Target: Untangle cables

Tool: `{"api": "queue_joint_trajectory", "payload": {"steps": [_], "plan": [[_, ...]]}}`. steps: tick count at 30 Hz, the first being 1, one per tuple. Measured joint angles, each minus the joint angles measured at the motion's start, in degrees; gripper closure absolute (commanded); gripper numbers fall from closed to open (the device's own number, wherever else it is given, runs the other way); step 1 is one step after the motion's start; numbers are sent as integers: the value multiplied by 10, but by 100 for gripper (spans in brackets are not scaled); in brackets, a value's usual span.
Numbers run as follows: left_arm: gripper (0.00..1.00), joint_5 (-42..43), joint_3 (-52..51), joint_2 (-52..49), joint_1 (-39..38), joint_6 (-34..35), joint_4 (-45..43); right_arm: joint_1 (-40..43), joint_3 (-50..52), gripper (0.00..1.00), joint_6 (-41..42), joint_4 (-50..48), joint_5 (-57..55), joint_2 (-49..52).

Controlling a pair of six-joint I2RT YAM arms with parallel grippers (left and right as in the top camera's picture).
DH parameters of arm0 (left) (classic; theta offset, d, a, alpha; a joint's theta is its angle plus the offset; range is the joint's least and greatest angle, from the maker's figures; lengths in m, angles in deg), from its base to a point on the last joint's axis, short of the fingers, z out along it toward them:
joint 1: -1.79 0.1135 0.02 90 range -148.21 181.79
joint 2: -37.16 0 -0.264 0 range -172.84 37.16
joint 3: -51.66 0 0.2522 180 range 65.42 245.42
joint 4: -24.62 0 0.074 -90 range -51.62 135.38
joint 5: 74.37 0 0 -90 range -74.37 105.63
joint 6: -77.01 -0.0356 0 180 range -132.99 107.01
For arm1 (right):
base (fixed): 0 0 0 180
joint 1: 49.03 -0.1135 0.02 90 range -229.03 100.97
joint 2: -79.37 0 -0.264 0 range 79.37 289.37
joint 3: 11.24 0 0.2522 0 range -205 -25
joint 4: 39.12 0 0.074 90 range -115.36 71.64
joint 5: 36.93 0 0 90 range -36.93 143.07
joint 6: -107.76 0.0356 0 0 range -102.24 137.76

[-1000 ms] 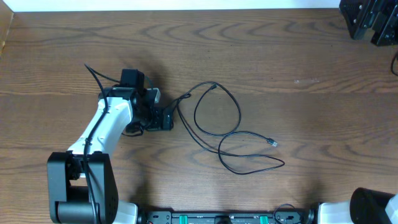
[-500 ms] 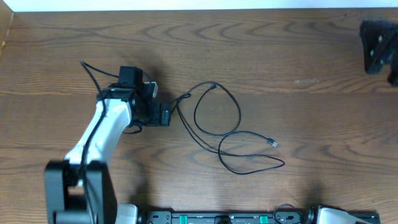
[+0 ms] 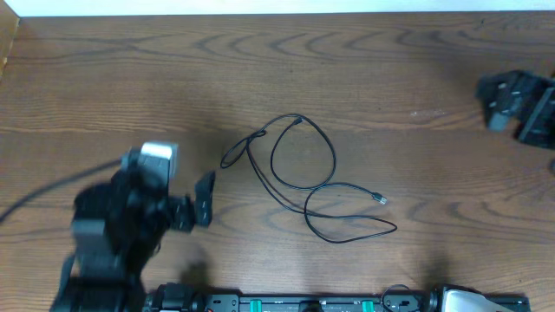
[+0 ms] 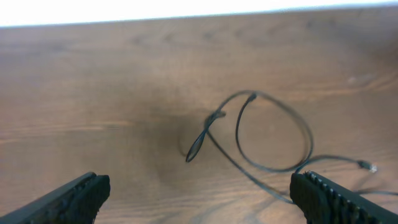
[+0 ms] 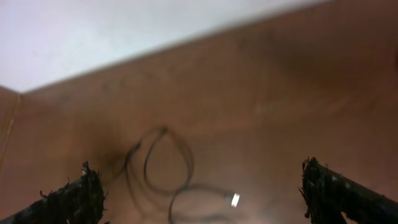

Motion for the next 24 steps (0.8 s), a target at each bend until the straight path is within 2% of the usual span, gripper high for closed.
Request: {"api": "queue_joint_trajectory", "payload": {"steps": [5, 12, 16, 21, 24], "plan": [[0, 2, 0, 88, 0, 0, 39, -57, 138, 1, 37, -2, 30, 2], [0, 2, 0, 123, 0, 0, 90, -185, 356, 1, 133, -113, 28, 10], [0, 2, 0, 122, 0, 0, 114, -256, 479, 1, 221, -218, 9, 10], [0, 2, 0, 122, 0, 0, 128, -332, 629, 1, 329, -396, 0, 10], [0, 2, 0, 122, 0, 0, 134, -359, 697, 1, 370, -491, -3, 12]]}}
